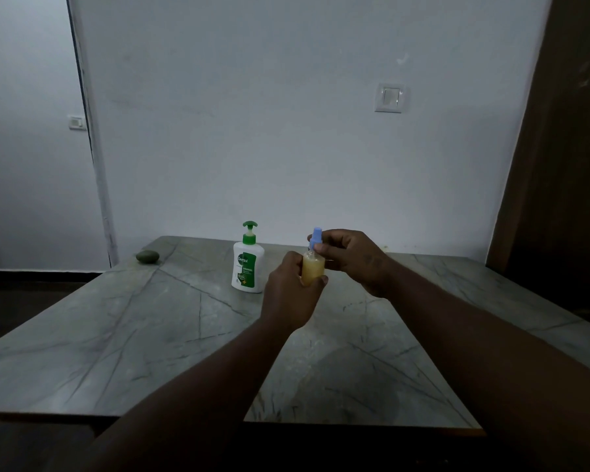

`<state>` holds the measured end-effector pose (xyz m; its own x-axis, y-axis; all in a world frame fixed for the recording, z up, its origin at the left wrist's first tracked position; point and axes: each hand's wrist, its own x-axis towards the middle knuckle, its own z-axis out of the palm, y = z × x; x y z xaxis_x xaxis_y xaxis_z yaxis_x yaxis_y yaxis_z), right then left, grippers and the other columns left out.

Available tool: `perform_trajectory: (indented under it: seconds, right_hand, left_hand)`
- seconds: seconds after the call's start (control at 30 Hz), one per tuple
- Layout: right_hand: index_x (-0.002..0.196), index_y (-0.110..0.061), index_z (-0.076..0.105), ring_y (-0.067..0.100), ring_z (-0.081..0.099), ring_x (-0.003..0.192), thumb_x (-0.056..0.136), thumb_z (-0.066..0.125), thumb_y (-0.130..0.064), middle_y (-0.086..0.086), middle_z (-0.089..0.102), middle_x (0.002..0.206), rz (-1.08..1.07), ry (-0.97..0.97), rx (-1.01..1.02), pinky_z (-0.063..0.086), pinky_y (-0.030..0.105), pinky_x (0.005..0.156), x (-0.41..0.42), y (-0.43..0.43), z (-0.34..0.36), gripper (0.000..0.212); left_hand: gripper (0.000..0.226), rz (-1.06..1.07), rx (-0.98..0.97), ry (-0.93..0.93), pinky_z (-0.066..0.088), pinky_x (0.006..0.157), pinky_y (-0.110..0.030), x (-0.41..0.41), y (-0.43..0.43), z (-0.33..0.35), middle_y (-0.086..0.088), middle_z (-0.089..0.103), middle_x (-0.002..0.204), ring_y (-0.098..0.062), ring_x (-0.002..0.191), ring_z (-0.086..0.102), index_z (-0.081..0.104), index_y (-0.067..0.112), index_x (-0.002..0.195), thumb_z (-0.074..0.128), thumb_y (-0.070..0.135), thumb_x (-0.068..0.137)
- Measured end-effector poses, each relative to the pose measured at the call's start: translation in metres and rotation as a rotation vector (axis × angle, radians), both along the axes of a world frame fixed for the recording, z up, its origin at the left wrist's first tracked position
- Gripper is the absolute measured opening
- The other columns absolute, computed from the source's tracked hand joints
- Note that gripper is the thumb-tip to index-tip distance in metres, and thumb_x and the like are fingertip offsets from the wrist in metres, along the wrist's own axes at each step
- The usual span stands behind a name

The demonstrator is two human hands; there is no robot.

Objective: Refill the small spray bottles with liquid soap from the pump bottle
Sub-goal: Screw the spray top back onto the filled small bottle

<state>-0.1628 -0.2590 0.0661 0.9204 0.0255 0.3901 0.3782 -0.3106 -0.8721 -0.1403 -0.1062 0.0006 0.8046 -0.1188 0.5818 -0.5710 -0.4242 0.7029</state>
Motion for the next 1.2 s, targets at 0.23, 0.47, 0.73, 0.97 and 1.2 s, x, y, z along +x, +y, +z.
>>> perform_trajectory:
  seconds: [0.23, 0.47, 0.73, 0.97, 1.2]
  right_hand:
    - [0.098, 0.0, 0.062, 0.025, 0.068, 0.089, 0.088, 0.081, -0.019, 0.026, 0.069, 0.104, -0.087, -0.062, -0.06, 0.062, 0.047, 0.09, -0.0006, 0.0045, -0.0021, 0.029]
    - [0.129, -0.019, 0.066, 0.023, 0.073, 0.103, 0.099, 0.067, -0.019, 0.01, 0.076, 0.113, 0.048, 0.042, 0.079, 0.062, 0.032, 0.088, -0.0005, 0.0026, -0.0014, 0.03]
    - [0.113, -0.008, 0.061, 0.025, 0.07, 0.092, 0.088, 0.08, -0.023, 0.021, 0.07, 0.107, -0.077, -0.02, -0.027, 0.063, 0.043, 0.087, 0.0012, 0.0061, -0.0045, 0.034]
    - [0.109, -0.003, 0.07, 0.037, 0.07, 0.102, 0.098, 0.064, -0.015, 0.016, 0.073, 0.11, -0.076, 0.001, 0.021, 0.06, 0.047, 0.093, 0.0028, 0.008, -0.0062, 0.018]
    - [0.12, -0.015, 0.06, 0.026, 0.072, 0.096, 0.092, 0.075, -0.029, 0.014, 0.072, 0.105, -0.072, 0.027, 0.033, 0.062, 0.042, 0.088, 0.0019, 0.008, -0.0087, 0.034]
  left_hand:
    - [0.038, 0.015, 0.021, -0.007, 0.058, 0.074, -0.036, 0.0018, -0.0017, -0.0023, 0.008, 0.06, 0.097, -0.007, 0.079, 0.059, 0.045, 0.03, 0.107, 0.076, 0.045, 0.09]
    - [0.038, 0.013, 0.02, 0.004, 0.054, 0.069, -0.03, 0.005, 0.0008, -0.0037, 0.007, 0.062, 0.096, -0.011, 0.081, 0.062, 0.05, 0.027, 0.11, 0.077, 0.045, 0.089]
    - [0.038, 0.026, 0.028, -0.008, 0.058, 0.07, -0.034, 0.006, -0.0005, -0.0042, 0.008, 0.062, 0.095, -0.007, 0.079, 0.06, 0.048, 0.029, 0.107, 0.076, 0.046, 0.089]
    - [0.037, 0.017, 0.026, -0.007, 0.055, 0.069, -0.033, 0.0078, -0.0013, -0.0049, 0.006, 0.062, 0.093, -0.012, 0.078, 0.062, 0.049, 0.028, 0.107, 0.077, 0.046, 0.089]
    - [0.036, 0.004, 0.007, -0.014, 0.058, 0.069, -0.035, 0.0072, -0.0022, -0.0062, 0.011, 0.06, 0.09, -0.007, 0.078, 0.061, 0.049, 0.03, 0.106, 0.077, 0.044, 0.089]
